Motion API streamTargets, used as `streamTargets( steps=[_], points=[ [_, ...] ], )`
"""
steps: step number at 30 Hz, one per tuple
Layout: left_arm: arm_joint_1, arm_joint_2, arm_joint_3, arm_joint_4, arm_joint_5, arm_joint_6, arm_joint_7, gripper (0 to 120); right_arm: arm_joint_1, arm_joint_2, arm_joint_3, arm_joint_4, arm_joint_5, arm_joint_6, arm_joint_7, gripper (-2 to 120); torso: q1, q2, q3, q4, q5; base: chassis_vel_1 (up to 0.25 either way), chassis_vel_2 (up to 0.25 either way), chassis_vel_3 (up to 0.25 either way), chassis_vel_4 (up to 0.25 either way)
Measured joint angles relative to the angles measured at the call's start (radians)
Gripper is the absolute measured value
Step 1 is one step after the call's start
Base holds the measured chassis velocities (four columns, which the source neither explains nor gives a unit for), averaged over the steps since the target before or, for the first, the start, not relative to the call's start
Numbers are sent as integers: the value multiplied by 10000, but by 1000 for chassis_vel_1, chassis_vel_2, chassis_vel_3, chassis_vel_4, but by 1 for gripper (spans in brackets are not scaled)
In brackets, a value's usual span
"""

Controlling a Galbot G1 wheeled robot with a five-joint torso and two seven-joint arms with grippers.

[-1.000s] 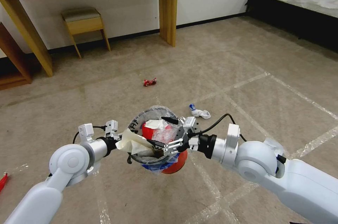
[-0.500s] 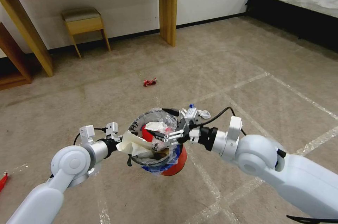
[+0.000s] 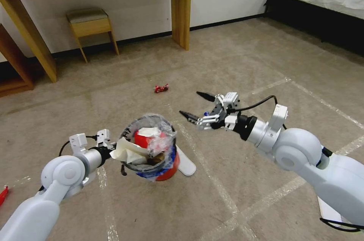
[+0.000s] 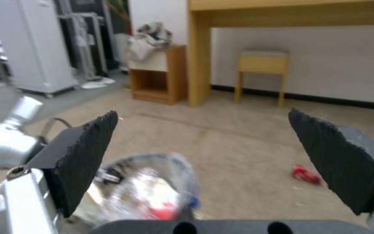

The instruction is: Pick up the trash bin and place the garbage on the floor into it.

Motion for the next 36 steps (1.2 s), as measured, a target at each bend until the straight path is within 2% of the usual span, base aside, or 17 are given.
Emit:
streamTargets(
  steps=[5,6,7,9,10,12,13,15,16,18,20,21,22,24,30,35,36],
  points=[
    [-154,260,6,310,112,137,7,1,39,-529,73,-458,-289,-889,49,100,0,0,0,-5,4,0,0,0,0],
    [-244,380,35,591,188,170,96,1,131,-775,-6,-668,-456,-1745,48,100,-1,1,0,-6,1,0,0,0,0],
    [-244,380,35,591,188,170,96,1,131,-775,-6,-668,-456,-1745,48,100,-1,1,0,-6,1,0,0,0,0],
    [-244,534,-73,931,343,171,312,1,773,-889,-944,-1174,-478,-3077,-157,100,0,0,1,-8,-1,0,0,0,0],
    [-244,534,-73,931,343,171,312,1,773,-889,-944,-1174,-478,-3077,-157,100,0,0,1,-8,-1,0,0,0,0],
    [-226,627,-347,1275,646,128,585,1,2073,-486,-2906,-1934,-96,-4120,-161,100,0,0,0,-3,-1,0,0,0,0],
    [-226,627,-347,1275,646,128,585,1,2073,-486,-2906,-1934,-96,-4120,-161,100,0,0,0,-3,-1,0,0,0,0],
    [-249,645,-568,1483,788,86,734,1,3264,129,-4553,-2450,544,-4740,241,100,0,0,1,-2,2,0,0,0,0],
    [-249,645,-568,1483,788,86,734,1,3264,129,-4553,-2450,544,-4740,241,100,0,0,1,-2,2,0,0,0,0],
    [-319,615,-774,1617,893,-50,910,1,4785,1281,-6569,-3332,1593,-5424,1128,100,-1,1,-1,3,-10,0,0,0,0],
    [-326,595,-812,1634,905,-84,953,1,5080,1653,-7136,-3606,1958,-5630,1450,100,0,0,1,2,-3,0,0,0,0],
    [-327,557,-911,1667,953,-99,1023,1,5592,2324,-8083,-4165,2618,-6013,2179,100,2,0,3,4,3,0,0,0,0],
    [-326,506,-1089,1712,1045,-114,1120,1,5969,2830,-9048,-4732,2966,-6148,2622,100,0,0,0,4,-13,0,0,0,0],
    [-309,488,-1273,1748,1075,-141,1192,1,6236,3173,-9806,-5218,3255,-6220,2893,100,2,-2,3,1,2,0,0,0,0],
    [-242,480,-1740,1756,1067,-173,1431,1,6632,3951,-10911,-6603,4014,-6271,3475,100,1,0,1,-8,-1,0,0,0,0],
    [-60,391,-2040,1624,1094,-190,1570,1,6615,5856,-10890,-8983,3393,-6226,2665,100,0,0,0,0,1,0,0,0,0],
    [-60,391,-2040,1624,1094,-190,1570,1,6615,5856,-10890,-8983,3393,-6226,2665,100,0,0,0,0,1,0,0,0,0]
  ],
)
